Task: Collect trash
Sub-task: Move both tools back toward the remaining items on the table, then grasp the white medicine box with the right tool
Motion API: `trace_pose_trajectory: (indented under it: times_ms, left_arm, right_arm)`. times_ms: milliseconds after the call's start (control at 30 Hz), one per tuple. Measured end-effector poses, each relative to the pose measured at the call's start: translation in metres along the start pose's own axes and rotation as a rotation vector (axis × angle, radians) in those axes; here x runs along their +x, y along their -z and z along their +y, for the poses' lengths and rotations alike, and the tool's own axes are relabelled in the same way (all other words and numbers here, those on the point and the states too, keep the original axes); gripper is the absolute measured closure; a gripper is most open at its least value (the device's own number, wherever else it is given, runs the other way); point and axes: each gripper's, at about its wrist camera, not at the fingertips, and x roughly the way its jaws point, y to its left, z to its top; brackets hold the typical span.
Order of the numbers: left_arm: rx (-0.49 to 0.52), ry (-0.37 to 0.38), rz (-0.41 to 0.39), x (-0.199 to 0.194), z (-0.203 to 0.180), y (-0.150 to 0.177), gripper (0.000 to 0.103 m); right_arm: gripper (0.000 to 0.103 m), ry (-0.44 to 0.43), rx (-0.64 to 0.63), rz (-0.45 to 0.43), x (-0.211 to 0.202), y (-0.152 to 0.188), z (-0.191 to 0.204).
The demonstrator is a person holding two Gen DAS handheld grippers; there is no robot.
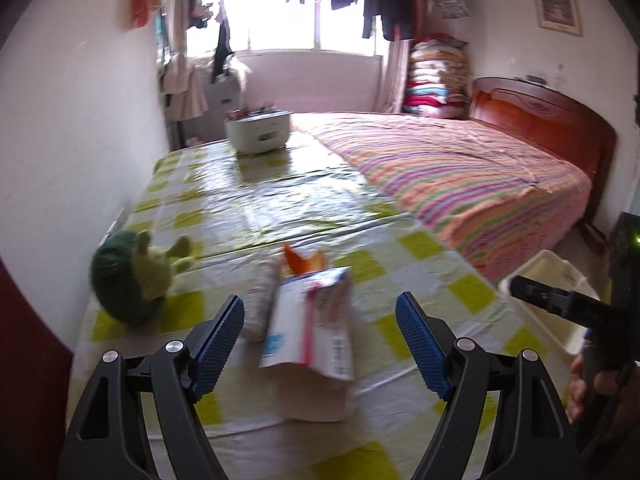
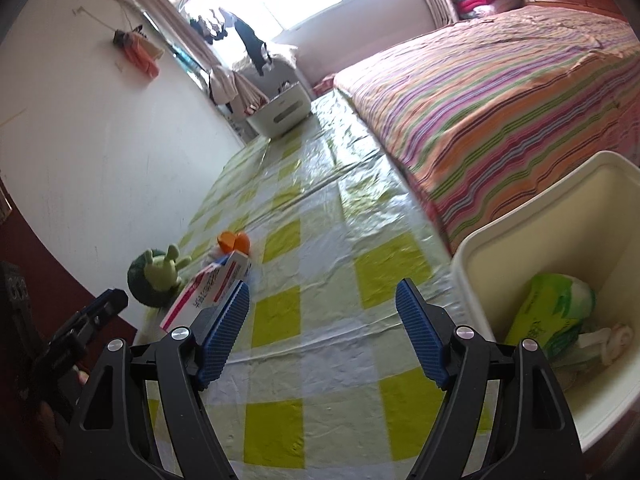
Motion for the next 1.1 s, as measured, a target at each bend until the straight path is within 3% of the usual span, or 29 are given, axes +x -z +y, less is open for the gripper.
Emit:
trace_pose_trajectory:
  times_ms: [367,767,1100]
  left_arm:
    - [-0.206,-0.073,0.075,0.036,0.069,-0.006,0.027]
    - [-0.158,-0.084,0.192,0.086,0.069,-0.008,0.027]
    - [-0.212,-0.088,0.244,0.113,0.085,-0.014,0.027]
  right_arm:
    - [0.028,-0.026,-0.049,0.083,0.030,0.008,0.029]
    - [0.028,-0.155,-0.203,0.238,0.083,0.011,0.091]
    - [0.028,-0.136,-0.185,0.342,0.125,0.007,0.109]
